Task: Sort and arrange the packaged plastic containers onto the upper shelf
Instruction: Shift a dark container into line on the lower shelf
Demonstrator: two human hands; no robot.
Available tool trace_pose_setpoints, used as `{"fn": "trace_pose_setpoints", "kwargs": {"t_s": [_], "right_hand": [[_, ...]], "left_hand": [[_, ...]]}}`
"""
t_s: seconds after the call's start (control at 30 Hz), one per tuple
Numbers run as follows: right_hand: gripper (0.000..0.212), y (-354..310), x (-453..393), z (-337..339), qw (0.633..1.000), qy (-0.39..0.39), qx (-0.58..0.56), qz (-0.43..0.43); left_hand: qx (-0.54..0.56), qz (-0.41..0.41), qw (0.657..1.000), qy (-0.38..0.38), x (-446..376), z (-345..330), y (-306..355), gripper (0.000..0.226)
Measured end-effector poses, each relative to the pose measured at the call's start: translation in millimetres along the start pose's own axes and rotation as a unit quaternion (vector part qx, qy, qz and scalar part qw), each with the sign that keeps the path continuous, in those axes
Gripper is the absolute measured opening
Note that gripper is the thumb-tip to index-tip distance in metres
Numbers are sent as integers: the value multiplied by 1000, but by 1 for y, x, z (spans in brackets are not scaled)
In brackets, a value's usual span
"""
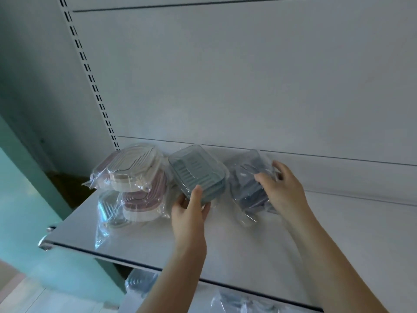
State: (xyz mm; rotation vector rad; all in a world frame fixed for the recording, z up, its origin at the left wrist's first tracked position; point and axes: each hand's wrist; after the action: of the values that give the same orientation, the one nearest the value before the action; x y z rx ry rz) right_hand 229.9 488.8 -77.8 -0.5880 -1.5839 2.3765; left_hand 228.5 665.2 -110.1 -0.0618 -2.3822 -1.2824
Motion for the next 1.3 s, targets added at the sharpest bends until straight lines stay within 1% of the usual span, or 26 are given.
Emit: {"fn": "trace_pose_setpoints", "kwargs": {"t_s": [0.07, 0.13, 0.2, 0.27, 0.37, 0.47, 0.5, 0.57, 0.63, 0.7, 0.83, 0.93, 1.03, 1.1, 1.2, 1.3], "right_hand": [[52, -1, 7, 6, 998, 26, -45, -21], [48, -2, 18, 11, 991, 32, -122, -37], [33, -1, 31, 15, 975, 36, -212, -48], [16, 0, 46, 21, 963, 64, -259, -44], [28, 1, 74, 31, 962, 84, -259, -15], [48, 3, 104, 40, 968, 108, -225, -2], [52, 4, 114, 42, 969, 116, -219, 6], [53, 4, 136, 45, 970, 129, -205, 23], [53, 6, 157, 44, 972, 134, -189, 35], [52, 8, 178, 40, 974, 131, -180, 42], [54, 20, 215, 25, 974, 134, -175, 56], [54, 29, 237, 8, 975, 130, -171, 64], [53, 43, 255, -7, 974, 103, -192, 66], [55, 57, 268, -14, 975, 79, -196, 65], [60, 84, 292, -20, 979, 35, -197, 47], [58, 109, 312, -26, 984, 40, -173, 12]], "left_hand": [[6, 6, 1000, -22, 9, 6, 2, 24], [-8, 3, 999, -51, 17, 14, 3, 31], [-31, 4, 996, -79, 26, 22, 4, 33], [-44, 9, 994, -100, 34, 29, 5, 34], [-64, 25, 987, -146, 47, 40, 8, 33], [-96, 31, 975, -197, 61, 55, 10, 30], [-105, 27, 972, -210, 64, 61, 12, 29], [-114, 23, 965, -235, 73, 76, 14, 32], [-118, 25, 958, -262, 81, 94, 15, 42], [-130, 27, 950, -283, 87, 117, 17, 47], [-157, 28, 944, -289, 95, 169, 17, 55], [-194, 12, 938, -286, 98, 212, 14, 54], [-226, 14, 934, -277, 99, 256, 10, 58], [-232, 30, 936, -262, 99, 284, 3, 62], [-234, 71, 942, -230, 101, 323, -18, 56], [-245, 120, 944, -185, 104, 347, -47, 59]]}}
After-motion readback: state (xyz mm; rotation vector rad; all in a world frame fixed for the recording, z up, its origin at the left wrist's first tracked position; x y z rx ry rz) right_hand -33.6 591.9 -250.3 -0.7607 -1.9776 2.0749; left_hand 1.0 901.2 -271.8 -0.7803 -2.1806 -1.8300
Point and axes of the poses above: each hand's wrist, its own x-axis away from the middle knuckle, its own z-axis out of the back of the hand, y = z × x, and after that the axes turned 10 degrees about z, right-handed
